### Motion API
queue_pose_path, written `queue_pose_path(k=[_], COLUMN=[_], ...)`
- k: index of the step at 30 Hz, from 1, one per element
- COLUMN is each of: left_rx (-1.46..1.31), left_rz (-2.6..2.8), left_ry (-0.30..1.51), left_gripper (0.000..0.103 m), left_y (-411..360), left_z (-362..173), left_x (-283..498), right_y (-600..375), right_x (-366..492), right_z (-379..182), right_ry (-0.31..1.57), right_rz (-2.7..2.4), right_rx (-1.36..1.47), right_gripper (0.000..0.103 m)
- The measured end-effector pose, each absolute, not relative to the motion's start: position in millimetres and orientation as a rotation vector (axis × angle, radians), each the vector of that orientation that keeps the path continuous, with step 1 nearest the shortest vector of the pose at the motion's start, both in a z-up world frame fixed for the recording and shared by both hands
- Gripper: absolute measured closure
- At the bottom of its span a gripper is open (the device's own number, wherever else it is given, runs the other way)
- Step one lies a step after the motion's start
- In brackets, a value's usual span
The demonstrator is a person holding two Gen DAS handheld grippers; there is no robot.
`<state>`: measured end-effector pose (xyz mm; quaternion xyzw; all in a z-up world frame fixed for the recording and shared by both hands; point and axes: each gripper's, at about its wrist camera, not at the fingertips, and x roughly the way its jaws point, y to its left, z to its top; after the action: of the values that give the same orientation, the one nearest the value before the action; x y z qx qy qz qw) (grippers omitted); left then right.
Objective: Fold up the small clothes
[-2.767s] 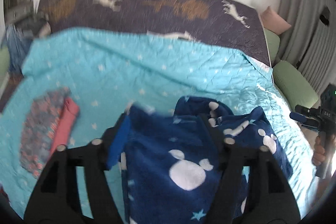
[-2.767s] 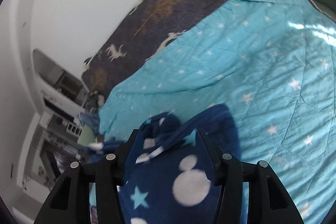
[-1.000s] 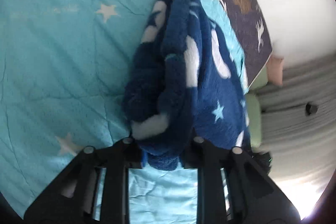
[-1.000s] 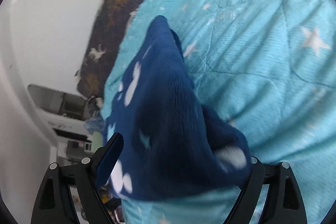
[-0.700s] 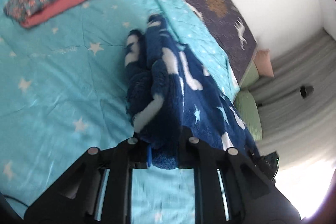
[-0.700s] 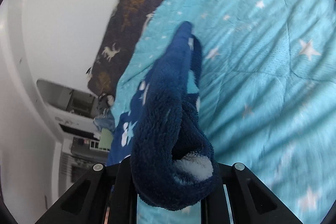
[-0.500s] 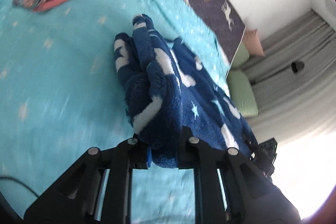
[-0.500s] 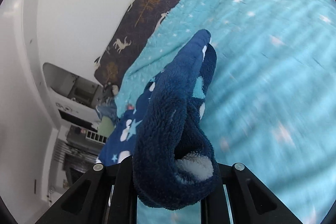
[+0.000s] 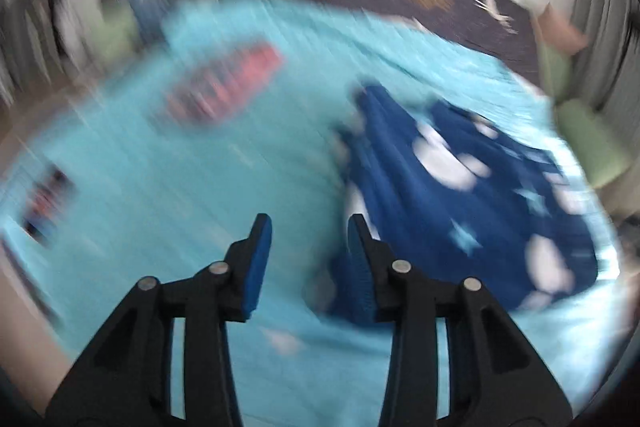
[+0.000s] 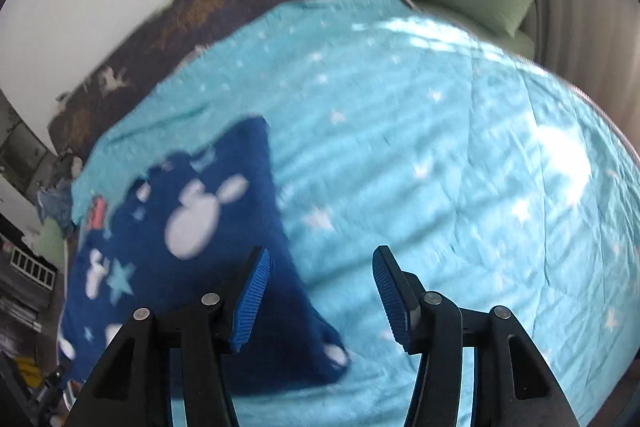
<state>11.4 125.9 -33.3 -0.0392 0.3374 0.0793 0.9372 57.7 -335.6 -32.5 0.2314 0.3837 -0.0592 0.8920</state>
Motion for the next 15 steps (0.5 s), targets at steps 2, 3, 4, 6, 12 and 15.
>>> queue_pose_path(k=[2,3,4,6,12,15], left_rx=[-0.057,-0.099,-0.142,-0.231,-0.306,-0.287], left_rz=[0.165,0.118,0.062,-0.087,-0.244,-0.137], left_ry=[0.643,0.638,0.644,0.68,0.84,0.899], left_gripper=[0.06,0.06,0.06,0.06,0.06,0.059], left_y=[125.9,128.4,130.1,124.1,75.3,80.2], left_z=[-19.3,-12.8,-9.2,-6.8,-41.8,-79.0], left_x=[12.8,19.7,28.7,61.1,177.9,216.0], right_y=[-314.5,-304.5,-288.8,-258.8,-197.6,-179.2], right_x=[75.2,87.6,101.2,132.3,231.4,272.1], right_z=[-18.5,-15.1,-12.7,-12.0,-32.1,-53.7], right_ry=[0.779,0.777,0.778,0.789,0.871,0.939], right_rz=[-0.02,0.021,0.079,0.205,0.446,0.415], right_rx=[0.438,0.417,0.393,0.367,0.498,0.487], right_gripper=[0.049,0.05,0.052,0.058,0.06,0.06])
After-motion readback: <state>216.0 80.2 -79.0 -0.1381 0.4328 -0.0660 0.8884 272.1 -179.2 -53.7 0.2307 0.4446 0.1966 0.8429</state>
